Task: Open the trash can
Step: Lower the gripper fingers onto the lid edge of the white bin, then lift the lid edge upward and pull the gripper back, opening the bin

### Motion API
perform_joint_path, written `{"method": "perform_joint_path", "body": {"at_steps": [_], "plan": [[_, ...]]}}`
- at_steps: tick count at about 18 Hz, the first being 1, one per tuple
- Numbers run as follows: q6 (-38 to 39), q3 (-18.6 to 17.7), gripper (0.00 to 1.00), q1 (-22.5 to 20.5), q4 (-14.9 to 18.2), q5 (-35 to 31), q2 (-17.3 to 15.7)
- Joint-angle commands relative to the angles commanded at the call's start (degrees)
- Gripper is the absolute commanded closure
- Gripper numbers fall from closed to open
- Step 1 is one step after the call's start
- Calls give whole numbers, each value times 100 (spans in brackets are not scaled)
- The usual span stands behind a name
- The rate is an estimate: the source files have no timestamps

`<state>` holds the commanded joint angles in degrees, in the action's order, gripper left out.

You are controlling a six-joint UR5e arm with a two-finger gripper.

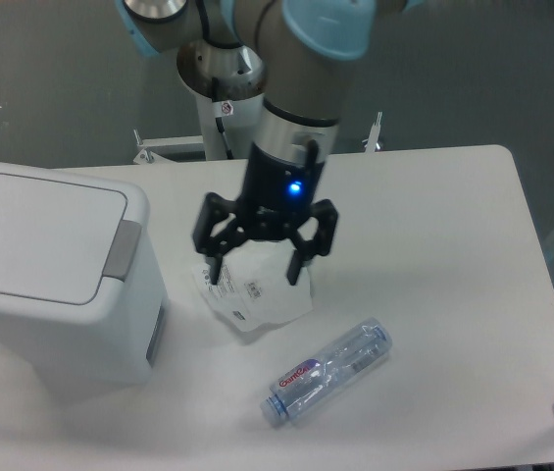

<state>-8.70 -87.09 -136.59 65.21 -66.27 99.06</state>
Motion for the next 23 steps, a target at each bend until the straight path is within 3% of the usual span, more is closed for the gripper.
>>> {"method": "perform_joint_path", "body": {"at_steps": [12, 23], "plan": [[-17, -212, 0, 360, -61, -18, -158], [-35, -326, 0, 396, -62, -18, -167]]}}
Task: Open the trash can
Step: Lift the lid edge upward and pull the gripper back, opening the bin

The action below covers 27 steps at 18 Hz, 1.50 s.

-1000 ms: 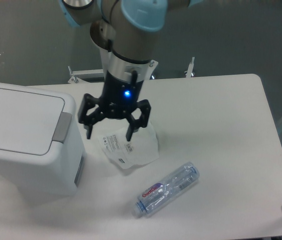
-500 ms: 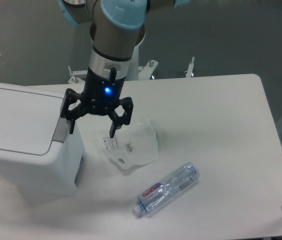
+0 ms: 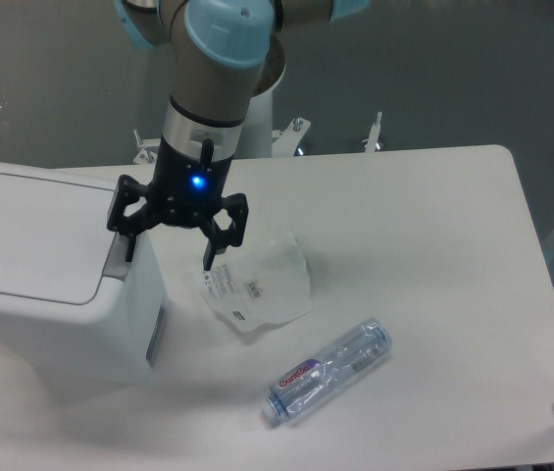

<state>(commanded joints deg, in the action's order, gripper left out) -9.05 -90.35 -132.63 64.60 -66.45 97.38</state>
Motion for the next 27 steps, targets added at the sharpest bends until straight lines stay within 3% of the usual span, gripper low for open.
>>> {"method": "perform_joint_path", "body": {"at_steps": [12, 17, 23, 27], "plan": [[-9, 9, 0, 0, 0, -35, 9], [-105, 368, 0, -114, -9, -44, -79], [-851, 492, 0, -1193, -18, -44, -53], [-1966, 361, 0, -1949, -17, -149, 96]]}}
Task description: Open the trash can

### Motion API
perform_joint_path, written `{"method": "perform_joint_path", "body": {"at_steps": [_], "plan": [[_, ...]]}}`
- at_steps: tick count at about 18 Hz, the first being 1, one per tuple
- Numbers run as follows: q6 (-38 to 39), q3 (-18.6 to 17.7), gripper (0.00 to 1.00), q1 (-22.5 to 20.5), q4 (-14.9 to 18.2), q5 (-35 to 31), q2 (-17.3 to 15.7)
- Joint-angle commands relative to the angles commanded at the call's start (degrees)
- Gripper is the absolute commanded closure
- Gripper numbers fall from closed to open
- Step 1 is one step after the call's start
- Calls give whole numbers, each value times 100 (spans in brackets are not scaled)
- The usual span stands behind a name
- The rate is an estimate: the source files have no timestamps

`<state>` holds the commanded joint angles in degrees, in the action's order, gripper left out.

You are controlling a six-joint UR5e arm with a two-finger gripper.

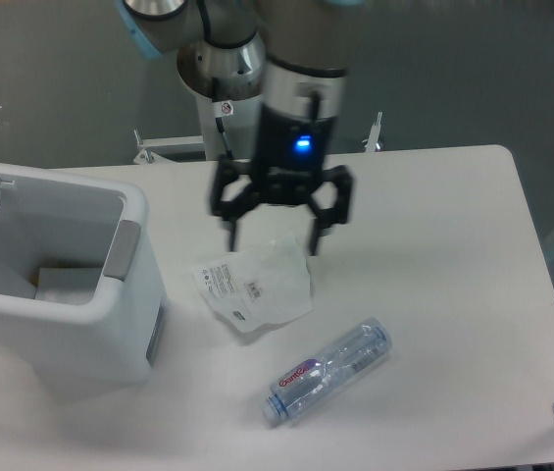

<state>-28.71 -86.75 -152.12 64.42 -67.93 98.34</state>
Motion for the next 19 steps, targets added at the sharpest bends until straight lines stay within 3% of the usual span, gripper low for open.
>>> {"method": "perform_joint_path", "body": {"at_steps": [4, 6, 11, 15, 19], "plan": [[-1046, 26, 0, -362, -61, -956, 605], [-1548, 61, 0, -414, -298, -1414, 966], [-2479, 79, 0, -678, -641, -1530, 1424], [-3710, 18, 0, -757, -651, -1924, 1486], [-3818, 9, 0, -775, -650, -2022, 1486]]}}
